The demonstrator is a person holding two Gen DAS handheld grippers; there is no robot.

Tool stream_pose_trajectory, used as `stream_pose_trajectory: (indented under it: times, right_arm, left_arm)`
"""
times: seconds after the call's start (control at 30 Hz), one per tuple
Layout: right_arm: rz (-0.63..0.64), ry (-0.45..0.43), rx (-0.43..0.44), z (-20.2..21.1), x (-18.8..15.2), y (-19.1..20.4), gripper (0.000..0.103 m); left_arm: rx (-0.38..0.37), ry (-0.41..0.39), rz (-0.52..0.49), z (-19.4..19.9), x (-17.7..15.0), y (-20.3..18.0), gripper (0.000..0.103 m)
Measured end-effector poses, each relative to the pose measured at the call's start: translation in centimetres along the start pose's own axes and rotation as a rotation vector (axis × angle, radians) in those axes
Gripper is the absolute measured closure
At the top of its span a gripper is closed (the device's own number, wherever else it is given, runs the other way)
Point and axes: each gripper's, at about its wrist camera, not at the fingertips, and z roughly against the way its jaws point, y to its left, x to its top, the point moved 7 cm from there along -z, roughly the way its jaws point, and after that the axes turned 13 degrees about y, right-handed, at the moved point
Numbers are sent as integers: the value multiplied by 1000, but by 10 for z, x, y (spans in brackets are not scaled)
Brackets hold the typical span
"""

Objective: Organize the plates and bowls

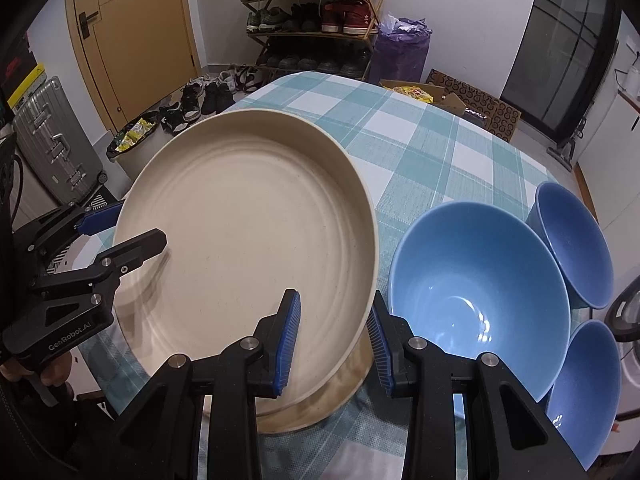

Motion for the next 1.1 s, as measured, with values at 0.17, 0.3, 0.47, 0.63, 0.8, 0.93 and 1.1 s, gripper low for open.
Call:
stream_pose_trajectory:
  times: [0.17, 0.3, 0.47, 0.63, 0.8, 0.93, 1.1]
  right_arm:
    - [-2, 22, -4, -10, -7, 1, 69]
    - [-5, 31, -1, -15, -10, 1, 69]
    - [-5, 42, -6, -21, -13, 0, 69]
    - [2, 57, -10, -30, -18, 1, 69]
    - [8, 72, -28, -38, -21, 1, 68]
    - [11, 82, -41, -41, -25, 1, 68]
    - [18, 92, -75, -44, -30, 1, 68]
  left_arm:
    - [6, 22, -4, -8, -4, -1, 56]
    - [10, 39, -8, -15, -6, -3, 56]
    - [18, 61, -19, -23, -9, -5, 56]
    - [27, 77, -28, -28, -12, -8, 56]
    - [46, 89, -40, -33, -15, -12, 56]
    - [48, 96, -49, -35, -17, -14, 55]
    - [55, 104, -60, -39, -19, -17, 55]
